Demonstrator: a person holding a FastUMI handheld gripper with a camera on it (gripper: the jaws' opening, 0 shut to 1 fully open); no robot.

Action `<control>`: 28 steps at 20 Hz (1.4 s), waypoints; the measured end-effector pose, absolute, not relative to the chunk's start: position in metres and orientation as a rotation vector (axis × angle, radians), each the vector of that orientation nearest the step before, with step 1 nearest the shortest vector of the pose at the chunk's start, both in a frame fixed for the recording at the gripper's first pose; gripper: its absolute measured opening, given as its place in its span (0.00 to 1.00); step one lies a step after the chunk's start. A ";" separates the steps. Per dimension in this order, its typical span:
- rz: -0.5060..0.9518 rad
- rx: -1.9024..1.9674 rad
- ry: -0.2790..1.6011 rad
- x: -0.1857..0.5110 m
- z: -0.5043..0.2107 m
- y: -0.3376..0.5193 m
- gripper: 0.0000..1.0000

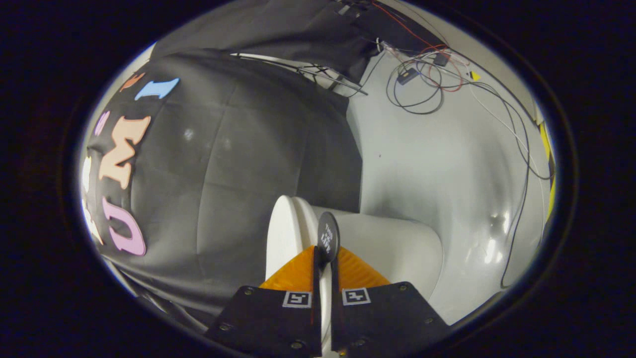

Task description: Open the toilet lid.

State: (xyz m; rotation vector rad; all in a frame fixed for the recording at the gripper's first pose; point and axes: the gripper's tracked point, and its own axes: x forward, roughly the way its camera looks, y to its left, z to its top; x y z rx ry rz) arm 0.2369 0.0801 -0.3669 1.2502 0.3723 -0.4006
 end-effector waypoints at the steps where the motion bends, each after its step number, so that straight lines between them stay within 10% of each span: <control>1: -0.392 1.192 0.400 0.233 -0.366 0.083 0.08; 28: 0.140 0.504 0.013 0.227 -0.026 0.349 0.08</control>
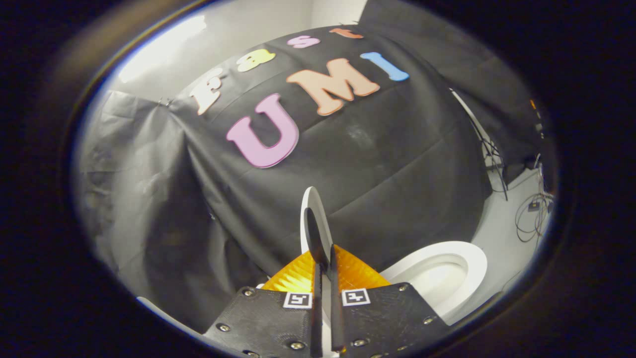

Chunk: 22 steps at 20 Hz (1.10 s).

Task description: Open the toilet lid.

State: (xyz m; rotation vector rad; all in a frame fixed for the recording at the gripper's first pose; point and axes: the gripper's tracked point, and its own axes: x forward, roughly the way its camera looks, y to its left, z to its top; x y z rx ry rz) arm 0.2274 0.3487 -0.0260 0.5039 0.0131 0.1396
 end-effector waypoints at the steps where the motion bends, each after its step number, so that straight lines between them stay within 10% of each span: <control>1: 0.164 0.477 0.018 0.227 -0.021 0.364 0.08; 22: 0.352 0.163 0.093 0.190 -0.040 0.557 0.08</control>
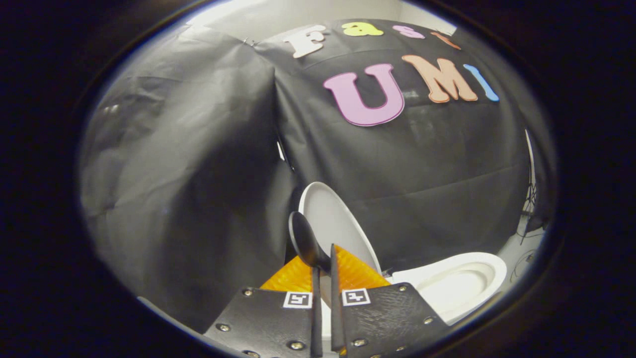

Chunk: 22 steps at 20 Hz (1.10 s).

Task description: Open the toilet lid.

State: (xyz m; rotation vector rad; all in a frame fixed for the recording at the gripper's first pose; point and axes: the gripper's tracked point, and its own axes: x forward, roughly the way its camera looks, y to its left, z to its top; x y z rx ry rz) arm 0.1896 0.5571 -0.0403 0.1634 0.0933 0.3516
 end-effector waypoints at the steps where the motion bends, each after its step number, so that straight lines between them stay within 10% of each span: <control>1: 0.340 0.157 0.093 0.190 -0.038 0.556 0.08; 9: 0.306 0.129 0.090 0.188 -0.035 0.547 0.08; 22: 0.429 0.118 -0.133 0.138 0.063 0.542 0.49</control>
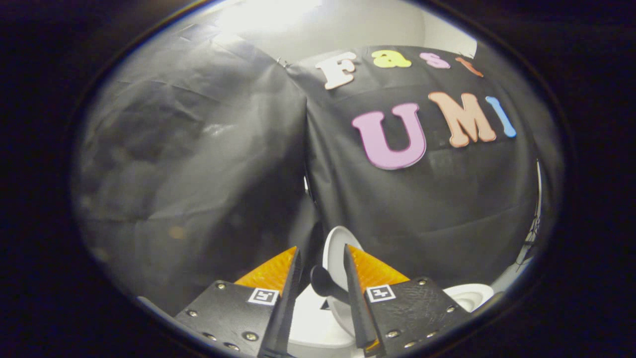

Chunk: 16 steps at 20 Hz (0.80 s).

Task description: Open the toilet lid.

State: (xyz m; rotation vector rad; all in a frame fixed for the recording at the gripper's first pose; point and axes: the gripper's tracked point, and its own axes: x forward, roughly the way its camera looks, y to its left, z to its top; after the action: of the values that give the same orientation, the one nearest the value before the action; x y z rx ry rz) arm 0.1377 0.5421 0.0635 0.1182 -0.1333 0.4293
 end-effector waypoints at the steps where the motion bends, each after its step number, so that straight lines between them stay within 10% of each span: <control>1: 0.408 0.108 -0.144 0.135 0.073 0.532 0.50; 16: -0.072 -0.041 -0.215 0.099 0.134 0.254 0.50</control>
State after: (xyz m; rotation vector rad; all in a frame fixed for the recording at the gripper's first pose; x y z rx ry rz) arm 0.0990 0.2535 0.1337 -0.0412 -0.2154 -0.0722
